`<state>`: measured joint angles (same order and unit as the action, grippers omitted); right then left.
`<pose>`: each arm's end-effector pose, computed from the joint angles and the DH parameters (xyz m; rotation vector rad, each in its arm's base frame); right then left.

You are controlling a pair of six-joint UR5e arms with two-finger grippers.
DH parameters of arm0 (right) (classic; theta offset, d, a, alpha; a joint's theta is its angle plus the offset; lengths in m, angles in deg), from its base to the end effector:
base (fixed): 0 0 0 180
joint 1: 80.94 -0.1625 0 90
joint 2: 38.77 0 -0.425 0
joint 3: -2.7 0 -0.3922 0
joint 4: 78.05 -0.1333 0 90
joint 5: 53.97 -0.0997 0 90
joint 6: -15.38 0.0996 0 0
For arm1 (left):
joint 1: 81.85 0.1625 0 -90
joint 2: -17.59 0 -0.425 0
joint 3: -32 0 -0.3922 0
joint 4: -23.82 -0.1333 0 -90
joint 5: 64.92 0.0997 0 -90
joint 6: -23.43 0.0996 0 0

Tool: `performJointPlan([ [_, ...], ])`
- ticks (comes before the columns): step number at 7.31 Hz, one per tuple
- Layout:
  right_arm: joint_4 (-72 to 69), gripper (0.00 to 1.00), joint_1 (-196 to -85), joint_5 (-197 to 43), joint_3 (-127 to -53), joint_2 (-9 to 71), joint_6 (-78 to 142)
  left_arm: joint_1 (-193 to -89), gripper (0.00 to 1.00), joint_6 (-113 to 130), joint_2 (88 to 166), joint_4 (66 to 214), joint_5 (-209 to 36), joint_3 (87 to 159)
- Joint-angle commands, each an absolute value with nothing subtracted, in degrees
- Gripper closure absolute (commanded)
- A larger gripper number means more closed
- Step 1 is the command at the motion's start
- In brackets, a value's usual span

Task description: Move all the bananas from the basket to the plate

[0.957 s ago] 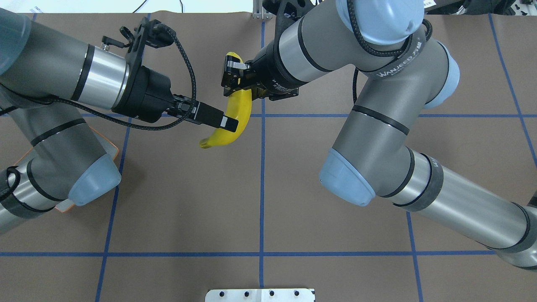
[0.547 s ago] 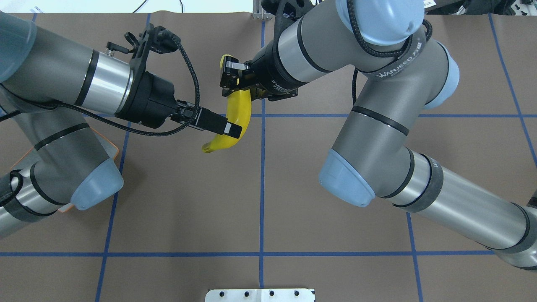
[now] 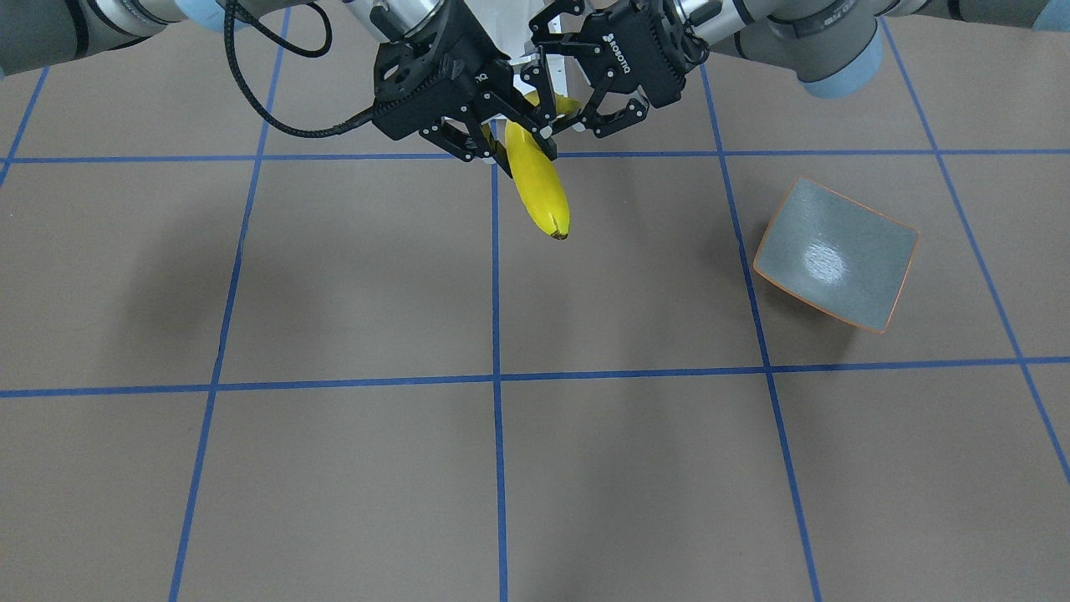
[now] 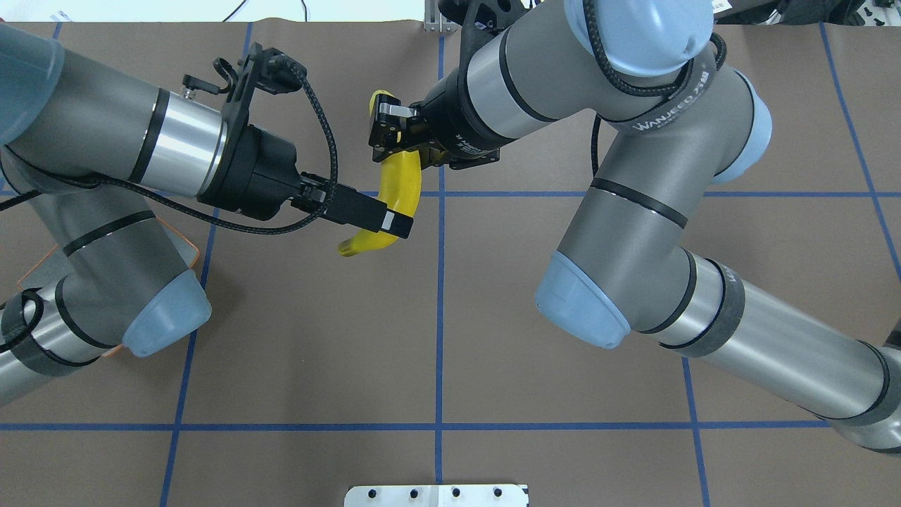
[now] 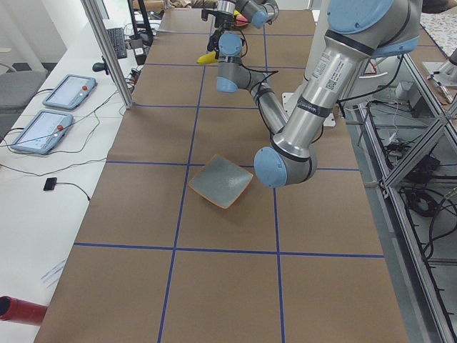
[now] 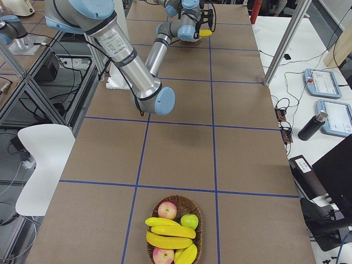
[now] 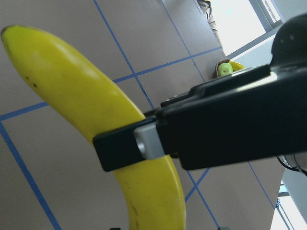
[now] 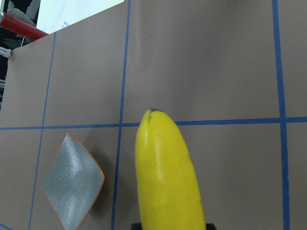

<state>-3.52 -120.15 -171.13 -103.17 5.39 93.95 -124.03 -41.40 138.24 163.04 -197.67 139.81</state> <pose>-0.4088 -0.4469 0.0357 0.2024 -1.3576 0.0871 0.3530 -0.4085 0.1260 0.4302 1.6298 0.4111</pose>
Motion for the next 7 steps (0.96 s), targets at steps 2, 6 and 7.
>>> performJointPlan([
  [2,-3.5,1.00,-120.2,-171.1,-104.2,5.2,94.0,-123.3,0.49,-41.5,138.3,163.0,-197.6,139.8],
  [6,-4.7,0.00,-120.1,-169.2,-104.3,5.8,93.2,-123.3,1.00,-41.8,138.2,163.2,-197.6,139.8],
  [7,-6.1,0.00,-120.3,-169.2,-105.1,5.8,93.1,-123.3,1.00,-41.7,137.9,163.2,-197.6,139.8],
])
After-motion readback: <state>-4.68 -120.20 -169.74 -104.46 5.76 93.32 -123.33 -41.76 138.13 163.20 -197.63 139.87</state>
